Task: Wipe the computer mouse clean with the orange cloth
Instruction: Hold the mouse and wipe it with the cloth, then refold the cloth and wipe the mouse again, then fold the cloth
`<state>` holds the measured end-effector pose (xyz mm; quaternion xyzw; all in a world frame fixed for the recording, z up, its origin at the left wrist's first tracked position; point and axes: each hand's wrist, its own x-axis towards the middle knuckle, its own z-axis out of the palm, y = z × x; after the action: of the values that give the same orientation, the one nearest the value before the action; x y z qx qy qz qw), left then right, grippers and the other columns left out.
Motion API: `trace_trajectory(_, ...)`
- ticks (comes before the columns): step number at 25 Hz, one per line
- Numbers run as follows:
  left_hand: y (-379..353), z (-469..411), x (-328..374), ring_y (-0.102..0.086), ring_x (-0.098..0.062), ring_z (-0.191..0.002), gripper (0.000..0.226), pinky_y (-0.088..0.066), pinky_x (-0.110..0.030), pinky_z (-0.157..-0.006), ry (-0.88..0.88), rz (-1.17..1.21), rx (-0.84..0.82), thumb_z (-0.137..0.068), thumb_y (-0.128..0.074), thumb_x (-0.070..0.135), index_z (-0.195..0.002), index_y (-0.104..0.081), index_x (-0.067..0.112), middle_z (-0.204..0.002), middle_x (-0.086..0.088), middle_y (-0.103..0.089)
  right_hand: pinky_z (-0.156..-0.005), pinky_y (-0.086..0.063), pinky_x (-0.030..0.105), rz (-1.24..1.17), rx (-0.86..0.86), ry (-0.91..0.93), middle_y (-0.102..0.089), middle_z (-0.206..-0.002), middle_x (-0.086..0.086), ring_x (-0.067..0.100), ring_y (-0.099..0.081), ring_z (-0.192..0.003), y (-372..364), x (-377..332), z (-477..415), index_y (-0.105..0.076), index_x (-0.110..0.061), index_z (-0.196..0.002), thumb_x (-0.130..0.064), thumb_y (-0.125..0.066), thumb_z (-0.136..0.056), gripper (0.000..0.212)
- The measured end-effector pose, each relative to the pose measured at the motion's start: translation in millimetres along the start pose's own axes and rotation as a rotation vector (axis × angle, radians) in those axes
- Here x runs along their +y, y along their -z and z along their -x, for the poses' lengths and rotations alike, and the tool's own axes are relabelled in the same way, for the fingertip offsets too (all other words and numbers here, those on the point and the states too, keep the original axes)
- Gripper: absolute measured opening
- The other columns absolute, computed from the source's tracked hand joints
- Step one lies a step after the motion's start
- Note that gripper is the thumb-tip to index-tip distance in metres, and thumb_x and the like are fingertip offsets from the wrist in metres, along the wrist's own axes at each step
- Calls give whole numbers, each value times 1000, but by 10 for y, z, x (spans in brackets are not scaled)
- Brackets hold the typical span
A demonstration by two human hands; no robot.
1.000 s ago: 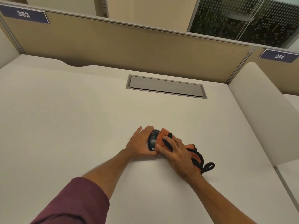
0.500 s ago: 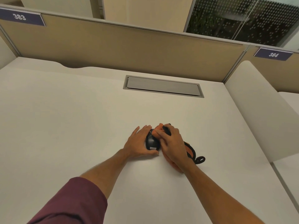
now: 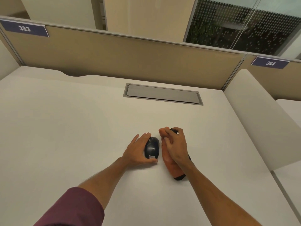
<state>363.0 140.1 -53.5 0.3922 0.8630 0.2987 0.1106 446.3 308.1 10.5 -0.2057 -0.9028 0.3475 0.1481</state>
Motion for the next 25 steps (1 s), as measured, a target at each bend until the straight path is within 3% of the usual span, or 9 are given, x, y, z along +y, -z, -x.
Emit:
trace_trajectory(6, 93, -18, 31, -6, -9, -149, 124, -5, -32, -122, 4, 75, -22, -62, -62, 84, -155, -6, 24, -163, 8, -8, -98, -35, 19, -76, 9, 12, -44, -133, 4, 20, -50, -118, 129, -65, 8, -56, -19, -130, -20, -57, -92, 38)
trace_trajectory(8, 191, -16, 198, -24, -7, -143, 102, -19, -28, -117, 12, 159, 144, -71, -57, 79, -151, -26, 23, -157, 9, -27, -97, -36, 18, -100, 47, 23, -44, -132, 4, 19, -50, -117, 161, -115, -54, -57, -19, -129, -19, -59, -91, 38)
trace_trajectory(11, 385, -94, 652, -57, -2, -110, 64, -49, -23, -96, 111, 483, 354, -82, -51, 65, -126, -55, 19, -124, 8, -61, -95, -38, 18, -175, 86, 36, -47, -130, 5, 20, -51, -115, 161, -298, -153, -59, -18, -126, -21, -61, -91, 35)
trace_trajectory(15, 606, -290, 1054, -62, -9, -103, 40, -52, -12, -81, 254, 756, 424, -94, -61, 37, -124, -57, 11, -114, 1, -65, -95, -38, 16, -195, 110, 136, -48, -131, 6, 20, -48, -117, 161, -595, -235, -61, -17, -124, -16, -62, -90, 34)
trace_trajectory(19, 851, -382, 1101, -62, -19, -102, 16, -56, -34, -90, 398, 892, 558, -100, -52, 25, -112, -59, 16, -105, 1, -64, -100, -43, 26, -236, 88, 268, -48, -131, 7, 18, -46, -117, 219, -740, -320, -62, -17, -122, -32, -68, -81, 44)
trace_trajectory(22, 1056, -396, 1060, -62, -20, -95, 17, -55, -44, -90, 425, 974, 618, -101, -44, 20, -100, -62, 18, -97, -2, -65, -101, -41, 19, -311, 81, 343, -45, -128, 2, 13, -46, -117, 345, -839, -368, -61, -23, -124, -37, -68, -82, 44)
trace_trajectory(25, 1262, -359, 1077, -60, -18, -91, 21, -54, -41, -85, 353, 1000, 651, -99, -44, 16, -92, -64, 19, -96, -4, -65, -93, -35, 1, -379, 117, 289, -41, -130, 2, 8, -43, -115, 438, -961, -423, -50, -23, -134, -33, -69, -83, 55)
